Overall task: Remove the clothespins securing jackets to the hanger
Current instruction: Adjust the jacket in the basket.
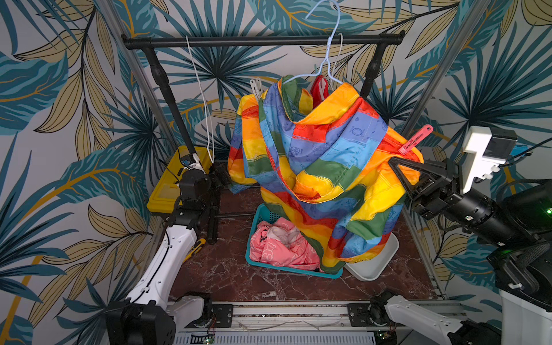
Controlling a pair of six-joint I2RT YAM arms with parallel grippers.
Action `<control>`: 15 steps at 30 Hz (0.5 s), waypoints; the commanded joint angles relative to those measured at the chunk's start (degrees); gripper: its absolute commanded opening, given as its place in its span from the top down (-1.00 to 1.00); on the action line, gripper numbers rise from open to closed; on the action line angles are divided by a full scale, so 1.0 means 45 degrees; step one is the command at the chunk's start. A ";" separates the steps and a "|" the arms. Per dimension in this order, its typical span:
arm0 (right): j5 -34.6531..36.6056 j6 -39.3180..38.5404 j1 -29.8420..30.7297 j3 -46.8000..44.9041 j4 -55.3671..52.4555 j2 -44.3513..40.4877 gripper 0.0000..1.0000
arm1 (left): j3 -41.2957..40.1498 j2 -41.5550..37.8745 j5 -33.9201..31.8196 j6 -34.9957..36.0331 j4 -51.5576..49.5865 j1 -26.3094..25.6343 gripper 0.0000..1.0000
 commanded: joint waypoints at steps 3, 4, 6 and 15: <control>-0.0763 0.0111 -0.0002 -0.0226 0.2117 0.0090 1.00 | 0.0471 -0.0099 0.3607 0.0825 0.0720 -0.0627 -0.99; -0.1006 0.0237 -0.0004 -0.0329 0.2375 0.0205 1.00 | 0.0159 -0.0386 0.3619 0.0946 0.0744 -0.0975 -0.99; -0.1171 0.0488 -0.0003 -0.0586 0.2945 0.0428 1.00 | -0.0384 -0.0852 0.3778 0.1061 0.0740 -0.1521 -0.99; -0.2133 0.1097 0.0018 -0.2205 0.5655 0.1576 1.00 | -0.1854 -0.1749 0.4222 0.0341 0.0744 -0.2429 -0.99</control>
